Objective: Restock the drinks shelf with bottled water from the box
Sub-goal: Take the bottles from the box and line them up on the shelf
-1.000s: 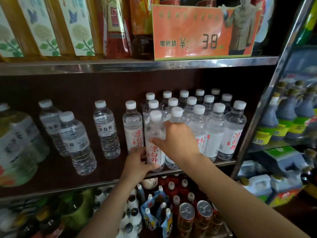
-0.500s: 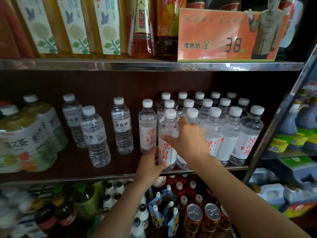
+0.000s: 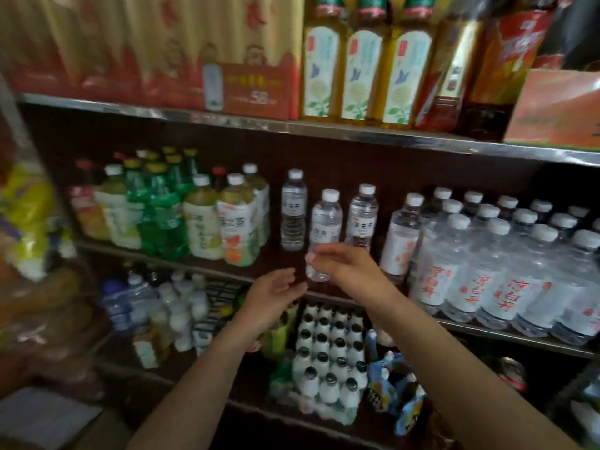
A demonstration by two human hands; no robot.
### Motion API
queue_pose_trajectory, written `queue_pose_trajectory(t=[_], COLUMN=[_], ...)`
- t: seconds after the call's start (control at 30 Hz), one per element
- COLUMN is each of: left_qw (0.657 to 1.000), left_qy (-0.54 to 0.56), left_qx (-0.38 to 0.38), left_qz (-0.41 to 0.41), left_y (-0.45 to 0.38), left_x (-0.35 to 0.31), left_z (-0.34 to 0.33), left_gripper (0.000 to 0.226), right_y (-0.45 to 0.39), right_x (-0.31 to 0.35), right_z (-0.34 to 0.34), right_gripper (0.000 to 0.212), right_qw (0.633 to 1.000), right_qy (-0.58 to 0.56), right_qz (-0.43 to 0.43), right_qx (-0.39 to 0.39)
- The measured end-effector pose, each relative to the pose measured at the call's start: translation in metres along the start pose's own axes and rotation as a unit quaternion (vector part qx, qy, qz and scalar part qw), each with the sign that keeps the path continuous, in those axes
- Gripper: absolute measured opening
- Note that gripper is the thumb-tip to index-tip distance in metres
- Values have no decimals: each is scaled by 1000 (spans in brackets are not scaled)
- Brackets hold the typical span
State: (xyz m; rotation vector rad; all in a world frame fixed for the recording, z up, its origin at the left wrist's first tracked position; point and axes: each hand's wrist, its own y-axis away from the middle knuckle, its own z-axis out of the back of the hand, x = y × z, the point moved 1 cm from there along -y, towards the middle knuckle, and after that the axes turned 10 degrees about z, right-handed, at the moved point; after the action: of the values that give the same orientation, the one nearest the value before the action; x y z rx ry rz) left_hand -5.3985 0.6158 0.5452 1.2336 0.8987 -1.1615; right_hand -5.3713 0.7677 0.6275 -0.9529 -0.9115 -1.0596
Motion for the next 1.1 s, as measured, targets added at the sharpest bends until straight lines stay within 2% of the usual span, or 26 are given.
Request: queue_pose_trajectory(t=[0.1,0.2,0.27,0.37,0.43,0.53,0.63,0.73,0.8,0.9,0.97,1.03,1.1], left_qw=[995,981,962,936,921,895,864,846,827,797,774,761,744], left_qy=[2,62,125,159,166,203,258,266,285,298,301,303,320], left_qx=[-62,-119,-155,-224,-268,-310,-333,-360,-380,-398,-412,-395,-366], left_qz=[83,140,186,221,230,249,275,291,299,343,376,416,458], left_y=[52,115,159,227,266,310,340,360,366,363,357,345,332], left_x=[25,65,93,132,161,211,263,315,362,451,510,568,626], left_z=[85,172,224,296,335,378,399,402,401,393,380,361,338], left_gripper=[31,3,12,11,5,28,27,38,46,54,46,24,30], right_y=[6,16,25,46,62,88,114,136,150,175,196,218,240], right_x=[18,25,30,37,37,32,13,-21,-53,-120,-172,-229,-285], right_z=[-81,-178,-242,-335,-388,-458,-514,-561,-593,-643,-674,-705,-734], right_gripper=[35,29,18,9,10,25,24,19,16,24,37,46,44], right_qw=[993,973,955,929,916,901,878,855,840,813,798,784,768], right_qy=[-46,-103,-152,-195,-201,-196,-180,-154,-118,-52,-10,23,42], right_qz=[-34,-95,-118,-142,-149,-170,-191,-215,-231,-258,-271,-293,-315], right_qx=[99,181,225,281,313,348,399,446,476,520,538,547,555])
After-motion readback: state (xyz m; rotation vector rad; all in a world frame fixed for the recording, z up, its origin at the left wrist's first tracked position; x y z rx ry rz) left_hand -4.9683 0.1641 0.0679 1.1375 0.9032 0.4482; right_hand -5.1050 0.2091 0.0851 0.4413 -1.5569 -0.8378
